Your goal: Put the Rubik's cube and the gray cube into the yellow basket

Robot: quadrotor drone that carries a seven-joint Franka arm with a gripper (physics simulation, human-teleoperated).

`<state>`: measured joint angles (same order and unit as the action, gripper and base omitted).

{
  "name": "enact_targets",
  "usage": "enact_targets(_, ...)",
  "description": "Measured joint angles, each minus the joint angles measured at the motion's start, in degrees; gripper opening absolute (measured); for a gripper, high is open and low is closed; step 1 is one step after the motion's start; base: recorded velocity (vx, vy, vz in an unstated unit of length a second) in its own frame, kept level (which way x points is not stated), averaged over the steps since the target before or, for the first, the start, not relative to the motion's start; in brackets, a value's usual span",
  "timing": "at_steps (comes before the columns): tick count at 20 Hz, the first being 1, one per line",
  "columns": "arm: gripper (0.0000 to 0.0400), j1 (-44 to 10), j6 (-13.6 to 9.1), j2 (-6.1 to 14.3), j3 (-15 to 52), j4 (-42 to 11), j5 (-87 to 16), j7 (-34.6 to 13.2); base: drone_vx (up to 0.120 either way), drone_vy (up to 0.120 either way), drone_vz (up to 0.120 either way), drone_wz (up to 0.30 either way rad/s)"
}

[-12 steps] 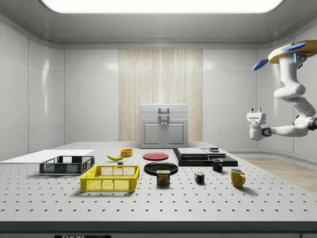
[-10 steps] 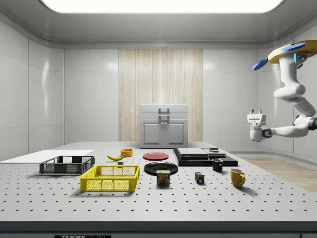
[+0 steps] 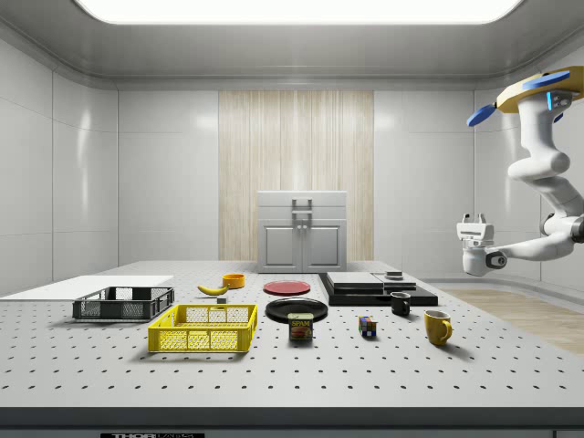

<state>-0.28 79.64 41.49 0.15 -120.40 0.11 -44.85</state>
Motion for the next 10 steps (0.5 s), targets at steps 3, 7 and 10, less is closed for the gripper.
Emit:
enact_targets(3,0.0400,0.0,-1.0,-0.7,0.0,1.8,0.0,0.0,0.120,0.120,0.000,0.000)
enact_targets(7,0.0400,-0.1,-1.5,-1.1,0.0,2.9,0.0,0.0,0.120,0.120,0.000,0.000)
enact_targets(10,0.0400,-0.1,-1.7,-1.2,0.1,3.3,0.0,0.0,0.120,0.120,0.000,0.000)
